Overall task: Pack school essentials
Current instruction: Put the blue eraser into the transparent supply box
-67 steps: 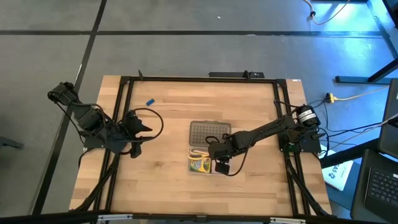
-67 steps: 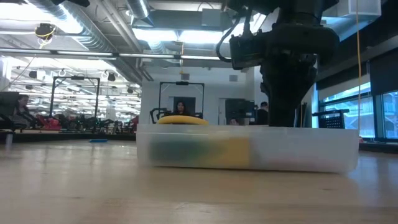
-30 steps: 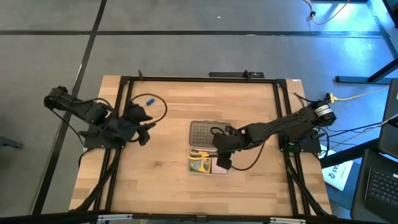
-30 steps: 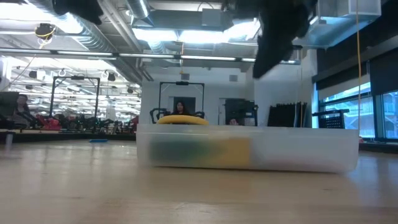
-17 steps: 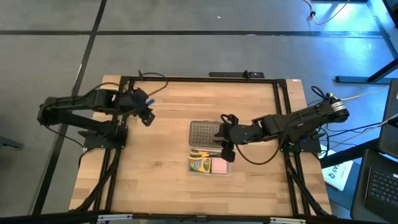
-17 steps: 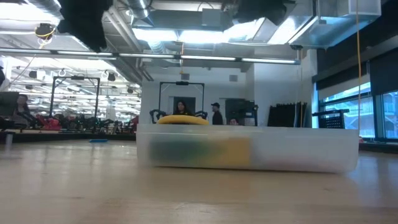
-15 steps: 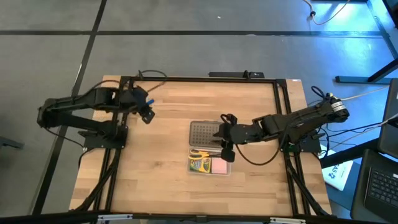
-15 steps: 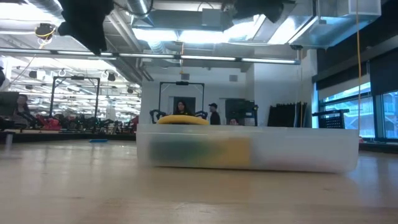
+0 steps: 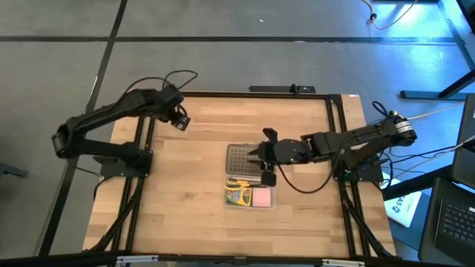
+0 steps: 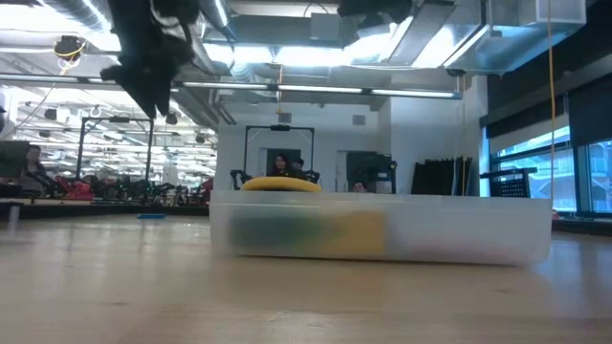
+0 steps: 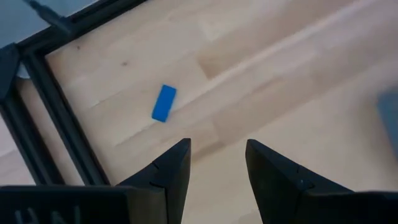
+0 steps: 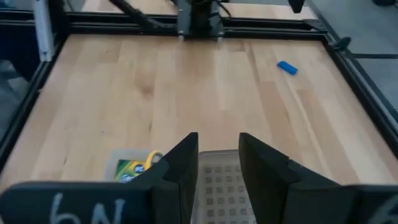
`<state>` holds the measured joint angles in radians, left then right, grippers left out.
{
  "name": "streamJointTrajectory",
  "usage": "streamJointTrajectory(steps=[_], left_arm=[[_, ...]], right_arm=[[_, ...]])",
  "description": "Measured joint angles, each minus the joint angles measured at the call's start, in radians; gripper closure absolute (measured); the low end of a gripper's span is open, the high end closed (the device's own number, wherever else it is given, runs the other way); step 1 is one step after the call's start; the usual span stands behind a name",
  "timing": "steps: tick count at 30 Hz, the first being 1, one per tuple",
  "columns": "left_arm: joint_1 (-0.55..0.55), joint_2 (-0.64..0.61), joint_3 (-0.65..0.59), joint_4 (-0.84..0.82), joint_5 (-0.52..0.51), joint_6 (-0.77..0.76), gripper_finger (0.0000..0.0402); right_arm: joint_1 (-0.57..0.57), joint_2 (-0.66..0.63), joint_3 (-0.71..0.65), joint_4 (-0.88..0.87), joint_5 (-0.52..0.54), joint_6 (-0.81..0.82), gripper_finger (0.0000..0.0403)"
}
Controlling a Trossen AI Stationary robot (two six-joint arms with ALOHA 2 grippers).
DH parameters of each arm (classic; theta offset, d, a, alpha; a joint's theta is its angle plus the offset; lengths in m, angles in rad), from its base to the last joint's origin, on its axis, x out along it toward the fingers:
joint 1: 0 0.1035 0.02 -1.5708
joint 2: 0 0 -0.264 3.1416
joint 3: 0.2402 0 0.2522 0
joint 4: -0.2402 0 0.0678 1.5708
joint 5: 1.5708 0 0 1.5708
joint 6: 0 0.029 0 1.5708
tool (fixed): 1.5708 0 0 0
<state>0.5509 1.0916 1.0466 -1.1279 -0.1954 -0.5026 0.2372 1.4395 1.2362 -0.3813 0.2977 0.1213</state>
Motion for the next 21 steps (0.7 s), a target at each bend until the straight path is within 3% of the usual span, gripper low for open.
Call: streamJointTrajectory(steps=[5, 9, 15, 21], left_arm=[[0.056, 0.093, 0.000, 0.029, -0.024, 0.079, 0.0253], [0.070, 0.151, 0.000, 0.096, -0.129, 0.159, 0.0253], [0.069, 0.197, 0.000, 0.154, -0.157, 0.053, 0.0253], [0.103, 0.239, 0.000, 0.141, -0.153, 0.071, 0.0253]], right_arm=[[-0.021, 0.000, 0.000, -0.003, -0.001, 0.000, 0.0285], [-0.025, 0.000, 0.000, -0.003, -0.003, -0.002, 0.0285], [-0.025, 0.000, 0.000, -0.004, -0.003, -0.003, 0.0285], [-0.025, 0.000, 0.000, -0.006, -0.003, -0.003, 0.0285]])
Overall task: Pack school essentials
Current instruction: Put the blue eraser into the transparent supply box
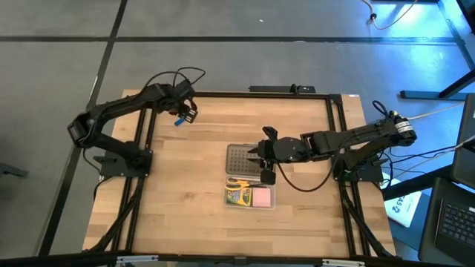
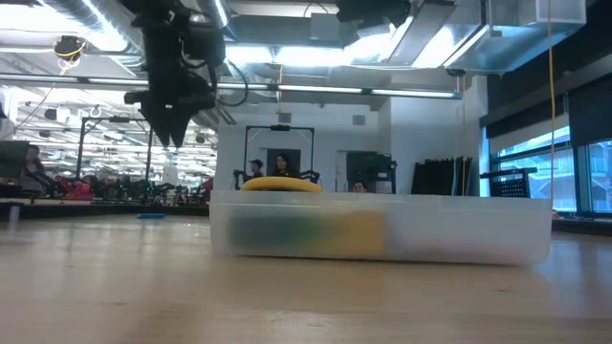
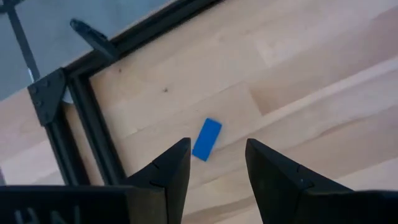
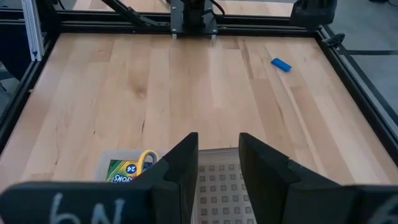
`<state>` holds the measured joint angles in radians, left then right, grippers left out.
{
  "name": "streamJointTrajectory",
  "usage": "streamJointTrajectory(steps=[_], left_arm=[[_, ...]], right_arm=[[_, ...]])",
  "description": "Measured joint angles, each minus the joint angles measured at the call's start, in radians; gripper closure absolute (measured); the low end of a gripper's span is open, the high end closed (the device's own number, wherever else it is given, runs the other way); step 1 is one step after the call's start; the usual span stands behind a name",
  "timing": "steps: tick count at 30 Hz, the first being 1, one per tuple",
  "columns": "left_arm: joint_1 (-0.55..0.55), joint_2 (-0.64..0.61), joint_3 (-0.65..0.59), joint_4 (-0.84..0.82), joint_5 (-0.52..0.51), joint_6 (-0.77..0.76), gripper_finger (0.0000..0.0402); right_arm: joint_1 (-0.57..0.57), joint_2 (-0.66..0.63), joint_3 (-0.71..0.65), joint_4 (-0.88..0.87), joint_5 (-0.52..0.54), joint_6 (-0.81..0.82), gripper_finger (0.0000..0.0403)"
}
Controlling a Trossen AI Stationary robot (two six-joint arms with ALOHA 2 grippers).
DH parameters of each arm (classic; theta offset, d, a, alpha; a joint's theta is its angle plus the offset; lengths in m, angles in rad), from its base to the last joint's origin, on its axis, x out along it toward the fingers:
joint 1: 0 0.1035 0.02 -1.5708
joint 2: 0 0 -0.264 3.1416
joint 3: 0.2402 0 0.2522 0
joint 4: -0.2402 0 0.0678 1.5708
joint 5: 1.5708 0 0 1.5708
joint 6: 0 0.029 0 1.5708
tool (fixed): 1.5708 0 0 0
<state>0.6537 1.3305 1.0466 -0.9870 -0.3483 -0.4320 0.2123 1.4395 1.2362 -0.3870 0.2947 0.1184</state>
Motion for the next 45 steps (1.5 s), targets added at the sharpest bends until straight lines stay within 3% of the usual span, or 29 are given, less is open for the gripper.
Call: streamJointTrajectory(steps=[5, 15, 32, 45], left_arm=[[0.083, 0.055, 0.000, -0.006, 0.141, 0.036, 0.0253], [0.175, 0.177, 0.000, -0.007, 0.198, 0.108, 0.0253], [0.220, 0.323, 0.000, 0.007, 0.205, 0.284, 0.0253], [0.246, 0.354, 0.000, 0.064, 0.205, 0.367, 0.0253]], right_arm=[[0.000, 0.000, 0.000, 0.000, 0.000, 0.006, 0.0285], [0.000, 0.000, 0.000, 0.000, 0.000, 0.006, 0.0285], [0.000, 0.000, 0.000, 0.001, 0.000, 0.008, 0.0285], [0.000, 0.000, 0.000, 0.002, 0.000, 0.011, 0.0285]])
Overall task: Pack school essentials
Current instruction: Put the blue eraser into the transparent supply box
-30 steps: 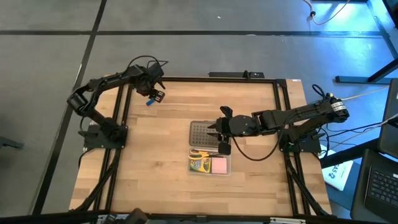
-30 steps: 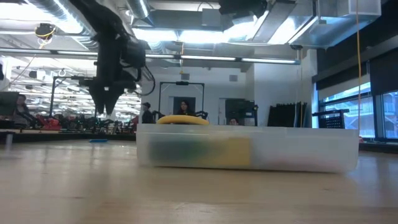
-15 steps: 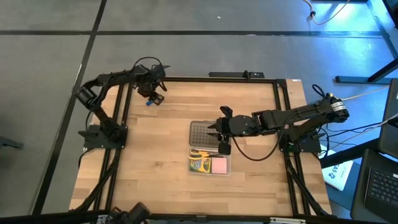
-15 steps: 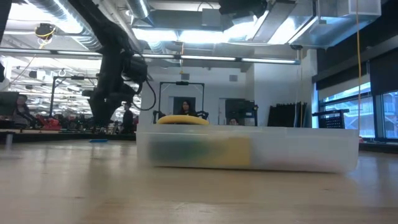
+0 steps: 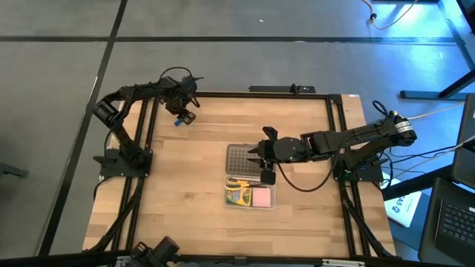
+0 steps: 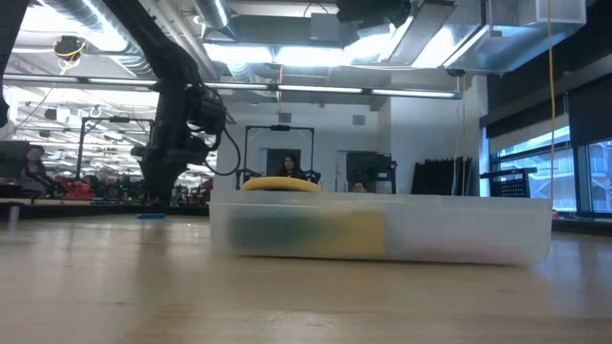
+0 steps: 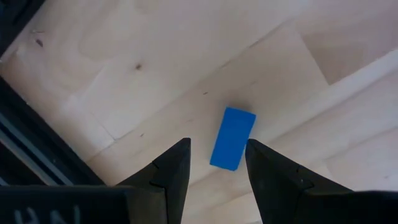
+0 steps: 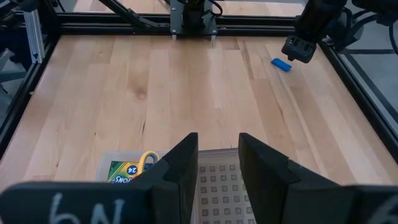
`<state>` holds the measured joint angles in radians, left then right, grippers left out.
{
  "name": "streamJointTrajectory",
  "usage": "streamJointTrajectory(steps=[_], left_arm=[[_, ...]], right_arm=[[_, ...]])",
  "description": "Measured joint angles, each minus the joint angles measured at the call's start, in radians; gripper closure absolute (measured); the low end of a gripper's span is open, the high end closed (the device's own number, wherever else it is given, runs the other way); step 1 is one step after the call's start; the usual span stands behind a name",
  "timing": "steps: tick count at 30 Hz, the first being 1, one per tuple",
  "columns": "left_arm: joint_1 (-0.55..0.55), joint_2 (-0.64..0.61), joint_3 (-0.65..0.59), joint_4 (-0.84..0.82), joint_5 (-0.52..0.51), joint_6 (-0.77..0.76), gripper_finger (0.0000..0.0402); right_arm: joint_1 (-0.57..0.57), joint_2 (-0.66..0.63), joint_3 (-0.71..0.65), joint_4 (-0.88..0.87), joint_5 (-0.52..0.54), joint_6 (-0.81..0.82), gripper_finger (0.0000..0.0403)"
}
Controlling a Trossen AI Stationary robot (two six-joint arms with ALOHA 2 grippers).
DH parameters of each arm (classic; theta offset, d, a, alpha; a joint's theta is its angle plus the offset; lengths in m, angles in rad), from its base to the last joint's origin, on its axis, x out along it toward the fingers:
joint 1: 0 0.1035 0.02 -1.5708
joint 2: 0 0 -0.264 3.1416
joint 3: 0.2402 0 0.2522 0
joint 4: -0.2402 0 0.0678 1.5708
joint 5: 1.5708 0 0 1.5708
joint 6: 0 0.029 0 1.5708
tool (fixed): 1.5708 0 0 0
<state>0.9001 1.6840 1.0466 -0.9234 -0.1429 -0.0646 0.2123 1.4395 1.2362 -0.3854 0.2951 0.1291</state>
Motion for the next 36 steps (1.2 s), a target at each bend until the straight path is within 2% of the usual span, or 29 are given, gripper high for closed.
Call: streamJointTrajectory(steps=[5, 14, 24, 28, 36], left_arm=[[-0.002, 0.000, -0.050, 0.049, 0.031, 0.027, 0.0253], [-0.003, -0.002, -0.148, 0.175, 0.029, 0.075, 0.0253], [-0.003, -0.004, -0.153, 0.182, 0.023, 0.077, 0.0253], [0.007, -0.003, -0.154, 0.182, 0.067, 0.077, 0.0254], [0.026, -0.003, -0.154, 0.180, 0.089, 0.074, 0.0269]], right_arm=[[0.000, 0.000, 0.000, 0.000, 0.000, 0.000, 0.0285], [0.000, 0.000, 0.000, 0.001, 0.000, -0.002, 0.0285], [0.000, 0.000, 0.000, 0.001, 0.000, 0.000, 0.0285], [0.000, 0.000, 0.000, 0.001, 0.000, 0.000, 0.0285], [0.000, 0.000, 0.000, 0.001, 0.000, 0.000, 0.0285]])
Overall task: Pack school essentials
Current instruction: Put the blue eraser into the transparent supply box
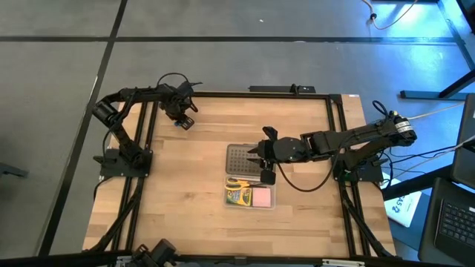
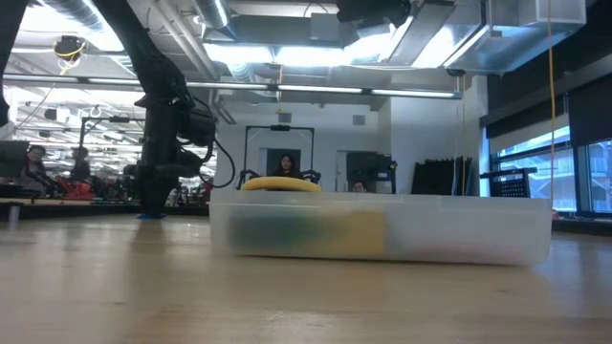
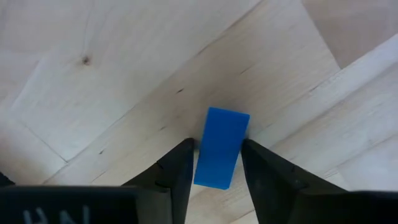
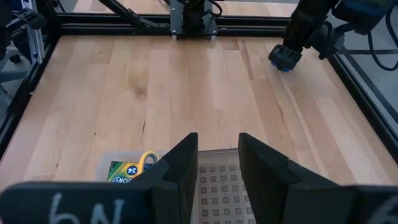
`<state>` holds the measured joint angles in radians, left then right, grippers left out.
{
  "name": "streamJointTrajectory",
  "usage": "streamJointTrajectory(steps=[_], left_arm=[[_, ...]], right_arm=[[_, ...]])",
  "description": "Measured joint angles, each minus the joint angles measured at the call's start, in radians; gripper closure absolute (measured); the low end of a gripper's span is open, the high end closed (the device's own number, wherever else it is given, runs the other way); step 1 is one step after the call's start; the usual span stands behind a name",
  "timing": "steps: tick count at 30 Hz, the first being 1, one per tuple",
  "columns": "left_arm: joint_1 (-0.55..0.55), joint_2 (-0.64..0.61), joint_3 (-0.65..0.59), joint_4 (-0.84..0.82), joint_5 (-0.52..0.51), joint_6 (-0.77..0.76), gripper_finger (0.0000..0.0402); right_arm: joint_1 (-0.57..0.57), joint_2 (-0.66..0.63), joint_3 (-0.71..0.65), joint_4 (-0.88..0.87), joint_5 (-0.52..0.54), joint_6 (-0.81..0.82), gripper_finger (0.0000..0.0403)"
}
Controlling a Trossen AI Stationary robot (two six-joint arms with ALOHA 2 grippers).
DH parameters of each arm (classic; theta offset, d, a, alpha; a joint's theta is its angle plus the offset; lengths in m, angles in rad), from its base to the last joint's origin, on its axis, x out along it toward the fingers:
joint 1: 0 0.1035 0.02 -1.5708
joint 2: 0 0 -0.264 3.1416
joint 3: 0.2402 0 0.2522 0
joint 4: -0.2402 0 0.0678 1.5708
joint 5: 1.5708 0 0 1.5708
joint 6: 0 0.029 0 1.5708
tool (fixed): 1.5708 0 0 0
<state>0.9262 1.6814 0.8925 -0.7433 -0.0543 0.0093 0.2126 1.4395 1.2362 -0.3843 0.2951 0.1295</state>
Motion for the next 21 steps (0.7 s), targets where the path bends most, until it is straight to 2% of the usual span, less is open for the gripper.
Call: streamJointTrajectory(steps=[11, 21], left_arm=[[0.000, 0.000, 0.000, -0.002, 0.001, 0.002, 0.0333], [-0.059, -0.015, -0.004, -0.009, -0.015, 0.022, 0.0336]], right_arm=[[0.000, 0.000, 0.000, 0.000, 0.000, 0.000, 0.0285], [0.000, 0.000, 0.000, -0.001, 0.000, 0.023, 0.0285]])
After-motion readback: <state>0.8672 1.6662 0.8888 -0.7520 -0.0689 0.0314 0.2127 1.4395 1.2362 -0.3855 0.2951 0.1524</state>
